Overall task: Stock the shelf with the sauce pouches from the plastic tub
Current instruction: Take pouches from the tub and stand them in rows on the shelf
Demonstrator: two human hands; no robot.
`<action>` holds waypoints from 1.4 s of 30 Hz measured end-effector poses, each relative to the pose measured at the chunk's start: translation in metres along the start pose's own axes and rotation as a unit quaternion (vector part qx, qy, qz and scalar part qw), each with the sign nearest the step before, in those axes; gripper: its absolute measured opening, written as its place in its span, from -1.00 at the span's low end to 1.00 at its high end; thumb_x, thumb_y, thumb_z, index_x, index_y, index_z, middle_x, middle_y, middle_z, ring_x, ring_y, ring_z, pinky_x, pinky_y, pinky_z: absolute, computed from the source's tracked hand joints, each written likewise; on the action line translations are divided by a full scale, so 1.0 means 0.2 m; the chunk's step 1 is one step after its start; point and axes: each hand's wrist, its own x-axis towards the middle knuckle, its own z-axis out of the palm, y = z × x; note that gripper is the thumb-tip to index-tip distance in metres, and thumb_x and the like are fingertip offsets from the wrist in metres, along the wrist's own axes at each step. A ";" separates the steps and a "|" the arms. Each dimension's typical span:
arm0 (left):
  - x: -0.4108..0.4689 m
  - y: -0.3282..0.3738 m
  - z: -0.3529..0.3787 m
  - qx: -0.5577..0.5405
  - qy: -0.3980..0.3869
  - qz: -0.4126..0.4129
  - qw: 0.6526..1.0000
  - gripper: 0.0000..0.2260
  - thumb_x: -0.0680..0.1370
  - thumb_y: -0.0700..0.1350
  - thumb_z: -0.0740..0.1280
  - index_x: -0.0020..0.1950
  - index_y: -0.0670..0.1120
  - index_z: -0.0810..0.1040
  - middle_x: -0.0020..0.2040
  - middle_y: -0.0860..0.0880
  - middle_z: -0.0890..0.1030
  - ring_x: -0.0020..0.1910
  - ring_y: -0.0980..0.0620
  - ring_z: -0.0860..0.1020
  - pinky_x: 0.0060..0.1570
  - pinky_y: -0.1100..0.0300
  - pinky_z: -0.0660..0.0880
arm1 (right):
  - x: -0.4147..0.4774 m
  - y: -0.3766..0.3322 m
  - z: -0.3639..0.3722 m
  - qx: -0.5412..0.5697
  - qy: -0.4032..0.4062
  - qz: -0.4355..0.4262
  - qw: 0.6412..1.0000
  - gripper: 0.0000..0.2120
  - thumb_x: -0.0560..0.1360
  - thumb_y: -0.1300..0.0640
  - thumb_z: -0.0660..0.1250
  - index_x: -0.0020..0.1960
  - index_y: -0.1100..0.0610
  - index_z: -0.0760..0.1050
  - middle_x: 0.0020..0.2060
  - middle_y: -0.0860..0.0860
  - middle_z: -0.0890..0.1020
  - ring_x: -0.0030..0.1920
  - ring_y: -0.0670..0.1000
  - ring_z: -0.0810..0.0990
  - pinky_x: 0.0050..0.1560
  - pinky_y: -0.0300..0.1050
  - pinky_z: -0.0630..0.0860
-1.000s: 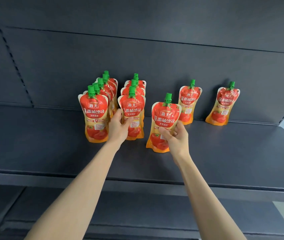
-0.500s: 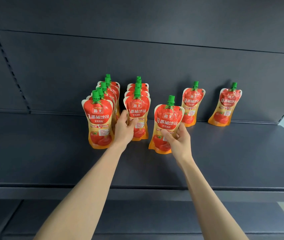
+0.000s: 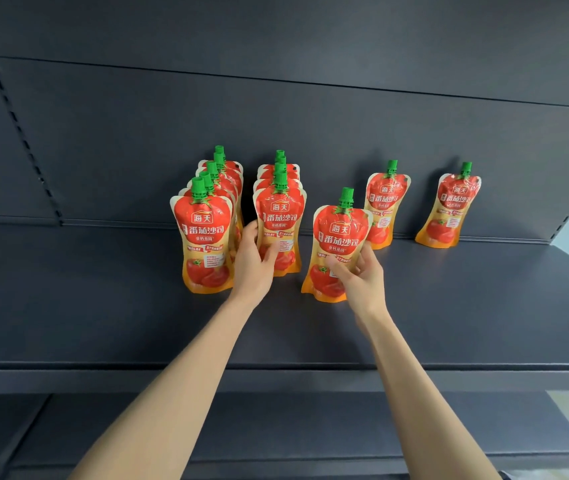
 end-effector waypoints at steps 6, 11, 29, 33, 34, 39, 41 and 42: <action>-0.19 -0.01 -0.10 0.046 0.069 0.061 0.995 -0.62 0.56 -0.15 0.28 0.37 -0.15 0.34 0.31 -0.07 0.43 0.31 0.03 0.39 0.25 0.18 0.39 | -0.04 -0.01 0.06 -0.003 -0.011 0.000 1.000 -0.69 0.46 0.20 0.40 0.17 0.08 0.43 -0.02 -0.10 0.62 -0.04 -0.16 0.62 -0.20 -0.43 0.52; -0.23 -0.04 -0.24 0.042 0.187 0.072 0.979 -0.76 0.50 -0.18 0.37 0.13 -0.20 0.45 0.06 -0.12 0.51 0.07 -0.04 0.50 -0.01 0.10 0.54 | -0.06 0.00 0.19 -0.005 -0.036 0.017 0.999 -0.65 0.45 0.21 0.41 0.19 0.13 0.41 0.06 0.01 0.62 0.03 -0.08 0.62 -0.07 -0.29 0.56; -0.12 -0.16 -0.30 0.075 0.194 -0.068 0.976 -0.34 0.40 0.03 0.48 0.37 -0.13 0.26 0.26 -0.14 0.40 0.23 -0.08 0.45 0.19 -0.16 0.46 | -0.04 0.06 0.41 -0.092 -0.011 0.007 0.996 -0.60 0.47 0.11 0.39 0.25 0.10 0.34 0.09 -0.08 0.53 0.06 -0.08 0.54 -0.05 -0.33 0.51; -0.12 -0.16 -0.30 0.083 0.195 -0.068 0.975 -0.35 0.40 0.03 0.48 0.36 -0.14 0.27 0.26 -0.14 0.41 0.22 -0.07 0.46 0.18 -0.16 0.46 | -0.04 0.08 0.41 -0.109 -0.010 0.006 0.994 -0.63 0.47 0.13 0.40 0.22 0.11 0.36 0.08 -0.06 0.55 0.09 -0.05 0.56 0.08 -0.12 0.55; -0.12 -0.16 -0.30 0.086 0.195 -0.068 0.975 -0.35 0.40 0.03 0.48 0.36 -0.14 0.27 0.25 -0.14 0.42 0.22 -0.07 0.46 0.18 -0.16 0.46 | -0.04 0.08 0.41 -0.113 -0.011 0.006 0.994 -0.63 0.47 0.13 0.40 0.22 0.11 0.37 0.08 -0.05 0.55 0.09 -0.04 0.56 0.10 -0.10 0.54; -0.12 -0.16 -0.30 0.090 0.189 -0.075 0.975 -0.35 0.40 0.05 0.47 0.37 -0.12 0.26 0.26 -0.13 0.42 0.23 -0.07 0.46 0.18 -0.17 0.46 | -0.04 0.07 0.40 -0.122 -0.015 0.005 0.992 -0.63 0.48 0.13 0.39 0.23 0.13 0.38 0.12 -0.01 0.57 0.08 -0.06 0.55 0.07 -0.18 0.52; -0.12 -0.16 -0.30 0.090 0.188 -0.075 0.975 -0.35 0.40 0.05 0.47 0.37 -0.11 0.26 0.26 -0.12 0.42 0.23 -0.07 0.46 0.19 -0.18 0.45 | -0.04 0.07 0.40 -0.131 -0.016 0.008 0.991 -0.62 0.48 0.13 0.39 0.24 0.14 0.37 0.13 0.00 0.56 0.08 -0.07 0.54 0.08 -0.16 0.51; -0.12 -0.16 -0.30 0.092 0.187 -0.076 0.975 -0.35 0.40 0.05 0.46 0.37 -0.12 0.26 0.26 -0.12 0.42 0.23 -0.07 0.46 0.19 -0.18 0.45 | -0.04 0.06 0.40 -0.136 -0.016 0.010 0.990 -0.62 0.48 0.13 0.38 0.25 0.15 0.37 0.14 0.00 0.56 0.08 -0.08 0.53 0.08 -0.17 0.51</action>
